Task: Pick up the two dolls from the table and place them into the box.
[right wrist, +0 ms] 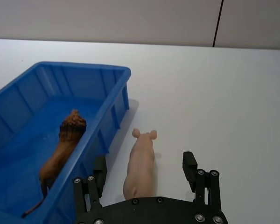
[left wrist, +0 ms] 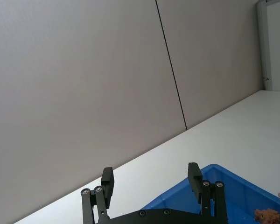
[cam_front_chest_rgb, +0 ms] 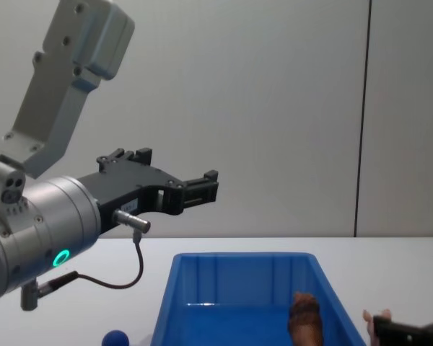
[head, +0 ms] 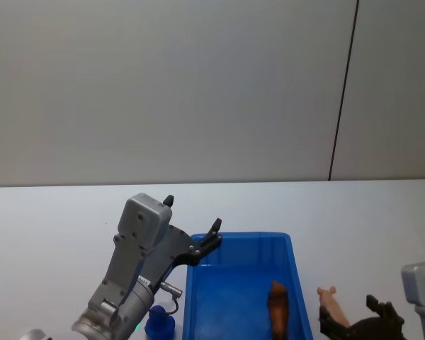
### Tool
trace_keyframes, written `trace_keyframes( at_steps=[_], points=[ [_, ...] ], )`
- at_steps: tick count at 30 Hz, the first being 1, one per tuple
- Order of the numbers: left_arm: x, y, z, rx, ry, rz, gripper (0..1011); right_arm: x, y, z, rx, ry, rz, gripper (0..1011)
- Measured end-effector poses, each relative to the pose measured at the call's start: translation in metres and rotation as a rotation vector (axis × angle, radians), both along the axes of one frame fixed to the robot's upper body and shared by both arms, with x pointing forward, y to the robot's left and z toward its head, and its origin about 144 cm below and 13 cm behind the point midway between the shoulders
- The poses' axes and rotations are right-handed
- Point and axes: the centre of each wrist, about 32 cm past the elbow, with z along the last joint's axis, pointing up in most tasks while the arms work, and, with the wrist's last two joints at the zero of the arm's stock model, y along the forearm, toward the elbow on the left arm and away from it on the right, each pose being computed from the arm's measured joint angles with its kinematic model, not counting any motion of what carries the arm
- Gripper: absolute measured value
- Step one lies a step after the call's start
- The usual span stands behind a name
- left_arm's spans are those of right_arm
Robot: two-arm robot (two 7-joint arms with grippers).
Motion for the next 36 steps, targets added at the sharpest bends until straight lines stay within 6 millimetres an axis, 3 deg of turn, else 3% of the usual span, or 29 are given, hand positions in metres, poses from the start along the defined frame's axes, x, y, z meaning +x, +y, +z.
trace_keyframes(
  at_steps=[8,20,27,31,36],
  points=[
    [0.000,0.000,0.000,0.000,0.000,0.000,1001,0.000,0.001,-0.013,-0.001,0.038,0.005,1001],
    [0.000,0.000,0.000,0.000,0.000,0.000,1002,0.004,0.005,-0.024,-0.009,0.047,0.012,726],
    [0.000,0.000,0.000,0.000,0.000,0.000,1001,0.006,0.006,-0.027,-0.015,0.039,0.010,455],
    [0.000,0.000,0.000,0.000,0.000,0.000,1002,0.006,0.006,-0.026,-0.021,0.030,0.006,381],
    [0.000,0.000,0.000,0.000,0.000,0.000,1001,0.007,0.007,-0.021,-0.027,-0.002,0.002,376]
  ],
)
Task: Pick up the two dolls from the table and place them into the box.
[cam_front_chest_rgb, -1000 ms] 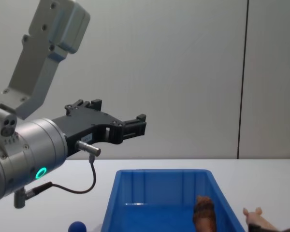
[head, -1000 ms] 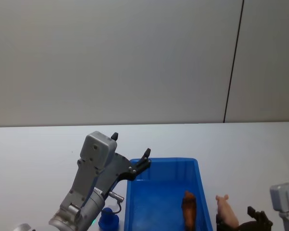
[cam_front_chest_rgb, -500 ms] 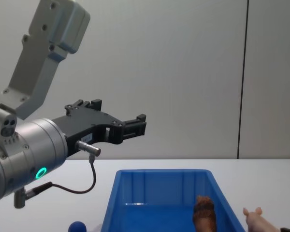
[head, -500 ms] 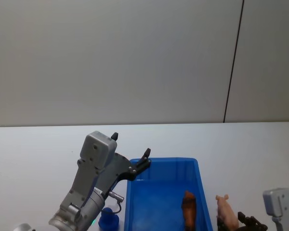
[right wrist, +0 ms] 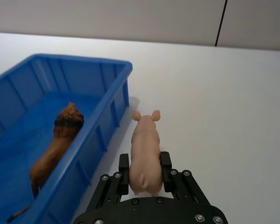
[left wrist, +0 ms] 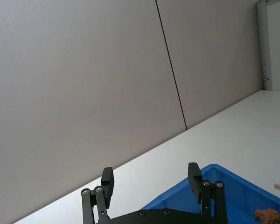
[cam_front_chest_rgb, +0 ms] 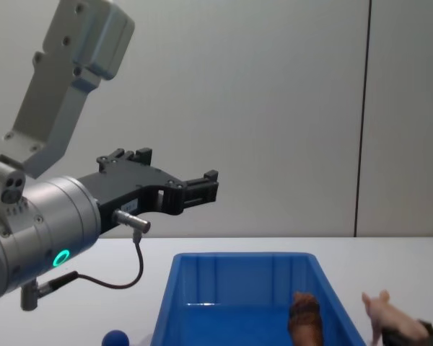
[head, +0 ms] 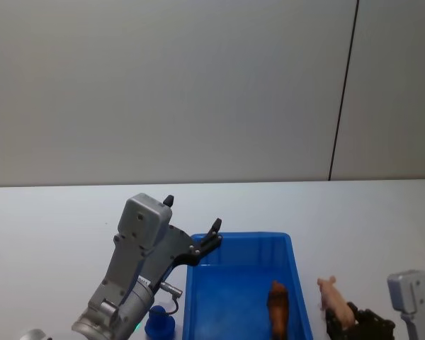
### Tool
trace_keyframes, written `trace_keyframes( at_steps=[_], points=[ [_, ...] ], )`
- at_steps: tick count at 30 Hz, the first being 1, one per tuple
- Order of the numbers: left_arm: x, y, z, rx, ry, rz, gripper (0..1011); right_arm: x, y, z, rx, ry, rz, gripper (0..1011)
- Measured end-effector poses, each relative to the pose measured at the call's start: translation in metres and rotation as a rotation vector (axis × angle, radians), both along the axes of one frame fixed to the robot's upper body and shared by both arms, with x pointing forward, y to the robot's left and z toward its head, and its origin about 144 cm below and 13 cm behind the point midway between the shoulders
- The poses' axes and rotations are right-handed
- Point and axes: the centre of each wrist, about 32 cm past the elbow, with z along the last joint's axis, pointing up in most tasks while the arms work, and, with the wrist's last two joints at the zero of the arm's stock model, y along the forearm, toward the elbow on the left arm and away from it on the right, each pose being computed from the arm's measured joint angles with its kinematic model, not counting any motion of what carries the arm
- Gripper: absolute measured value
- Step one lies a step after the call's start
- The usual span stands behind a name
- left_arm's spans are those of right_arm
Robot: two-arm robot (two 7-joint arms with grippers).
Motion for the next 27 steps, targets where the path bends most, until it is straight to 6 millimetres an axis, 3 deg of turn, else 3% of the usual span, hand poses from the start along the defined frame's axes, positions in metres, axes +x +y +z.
trace_keyframes(
  at_steps=[18,27],
  points=[
    [0.000,0.000,0.000,0.000,0.000,0.000,1002,0.009,0.008,0.041,0.065,-0.168,0.099,375],
    [0.000,0.000,0.000,0.000,0.000,0.000,1001,0.022,0.019,0.051,0.122,-0.171,0.174,375]
  ],
)
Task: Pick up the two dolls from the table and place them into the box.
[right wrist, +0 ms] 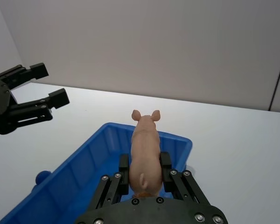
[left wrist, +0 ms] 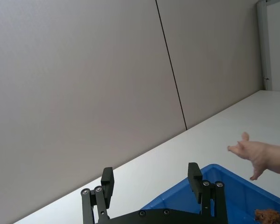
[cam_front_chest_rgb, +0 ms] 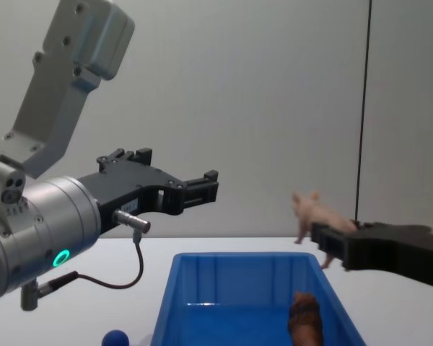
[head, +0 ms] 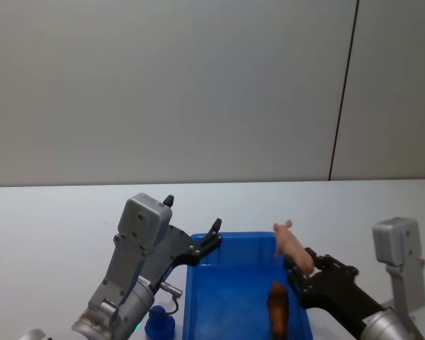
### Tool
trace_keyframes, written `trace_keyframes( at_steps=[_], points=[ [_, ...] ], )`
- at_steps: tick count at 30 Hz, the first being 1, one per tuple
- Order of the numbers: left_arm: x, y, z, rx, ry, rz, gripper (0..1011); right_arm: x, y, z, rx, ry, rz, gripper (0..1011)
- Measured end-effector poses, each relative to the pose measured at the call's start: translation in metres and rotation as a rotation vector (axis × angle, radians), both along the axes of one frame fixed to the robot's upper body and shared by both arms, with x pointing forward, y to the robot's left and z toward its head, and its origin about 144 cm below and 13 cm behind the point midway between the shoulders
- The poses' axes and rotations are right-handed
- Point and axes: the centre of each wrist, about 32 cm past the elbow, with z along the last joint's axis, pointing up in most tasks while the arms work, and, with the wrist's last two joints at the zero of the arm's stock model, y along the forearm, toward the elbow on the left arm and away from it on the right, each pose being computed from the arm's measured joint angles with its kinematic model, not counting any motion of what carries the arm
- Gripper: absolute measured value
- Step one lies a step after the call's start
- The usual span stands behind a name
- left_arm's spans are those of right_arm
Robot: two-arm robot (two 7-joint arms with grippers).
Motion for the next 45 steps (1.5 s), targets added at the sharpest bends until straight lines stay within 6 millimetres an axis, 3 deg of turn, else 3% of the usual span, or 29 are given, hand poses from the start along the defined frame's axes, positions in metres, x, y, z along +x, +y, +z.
trace_keyframes(
  at_steps=[6,17,24,45],
  points=[
    [0.000,0.000,0.000,0.000,0.000,0.000,1001,0.009,0.008,0.002,0.021,0.016,0.040,445],
    [0.000,0.000,0.000,0.000,0.000,0.000,1002,0.018,0.016,0.003,0.031,0.028,0.050,832],
    [0.000,0.000,0.000,0.000,0.000,0.000,1001,0.016,0.014,0.004,0.024,0.008,0.011,1001],
    [0.000,0.000,0.000,0.000,0.000,0.000,1001,-0.018,-0.014,0.006,-0.008,-0.050,-0.207,1001]
  ],
)
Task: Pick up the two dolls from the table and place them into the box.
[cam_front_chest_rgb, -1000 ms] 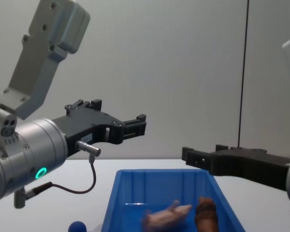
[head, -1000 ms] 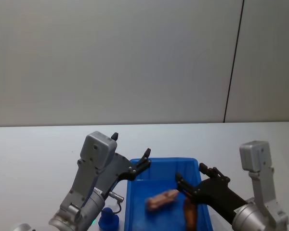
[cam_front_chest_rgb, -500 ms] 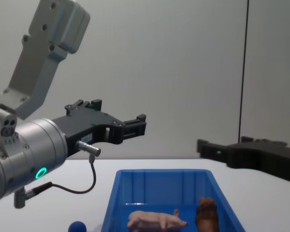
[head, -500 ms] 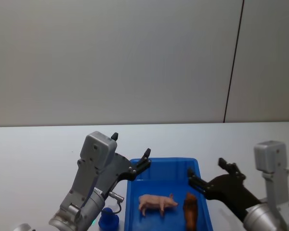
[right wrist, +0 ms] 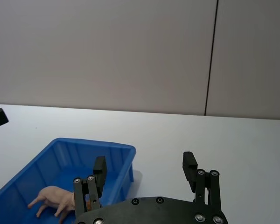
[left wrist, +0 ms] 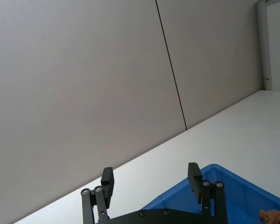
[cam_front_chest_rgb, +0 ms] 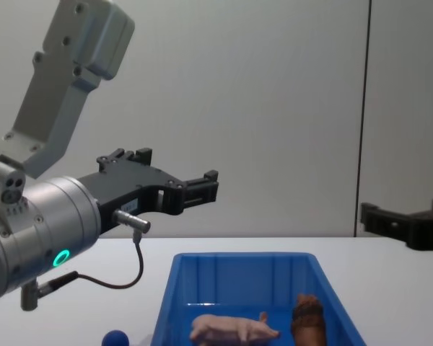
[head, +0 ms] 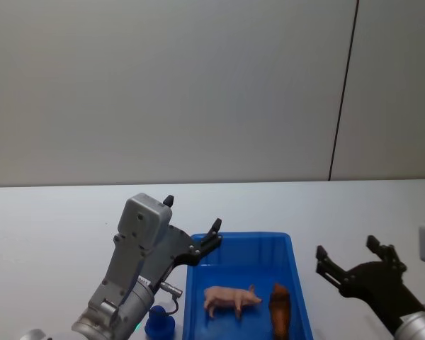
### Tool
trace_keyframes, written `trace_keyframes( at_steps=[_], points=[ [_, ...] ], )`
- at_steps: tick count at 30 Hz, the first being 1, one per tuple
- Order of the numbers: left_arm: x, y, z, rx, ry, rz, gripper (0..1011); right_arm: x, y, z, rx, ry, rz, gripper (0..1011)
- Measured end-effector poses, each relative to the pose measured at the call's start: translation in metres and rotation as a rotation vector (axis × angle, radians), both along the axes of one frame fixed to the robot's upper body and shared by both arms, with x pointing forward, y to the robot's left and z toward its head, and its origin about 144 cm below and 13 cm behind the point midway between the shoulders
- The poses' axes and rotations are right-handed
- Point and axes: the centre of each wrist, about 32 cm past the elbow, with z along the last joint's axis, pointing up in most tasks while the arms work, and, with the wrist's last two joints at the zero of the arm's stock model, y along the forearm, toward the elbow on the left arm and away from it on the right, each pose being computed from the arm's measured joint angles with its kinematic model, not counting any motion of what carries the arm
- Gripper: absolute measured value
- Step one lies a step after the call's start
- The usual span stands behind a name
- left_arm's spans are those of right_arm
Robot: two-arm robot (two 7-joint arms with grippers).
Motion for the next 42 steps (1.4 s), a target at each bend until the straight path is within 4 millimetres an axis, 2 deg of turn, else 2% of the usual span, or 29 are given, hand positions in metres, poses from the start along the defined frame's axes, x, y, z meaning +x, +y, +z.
trace_keyframes(
  at_steps=[20,42],
  points=[
    [-0.005,0.006,0.002,0.000,0.055,0.018,1001,-0.012,-0.010,0.000,-0.009,-0.007,-0.067,1001],
    [-0.020,0.043,0.007,0.006,0.239,0.047,1001,-0.015,-0.012,0.000,-0.011,-0.009,-0.080,1001]
  ],
)
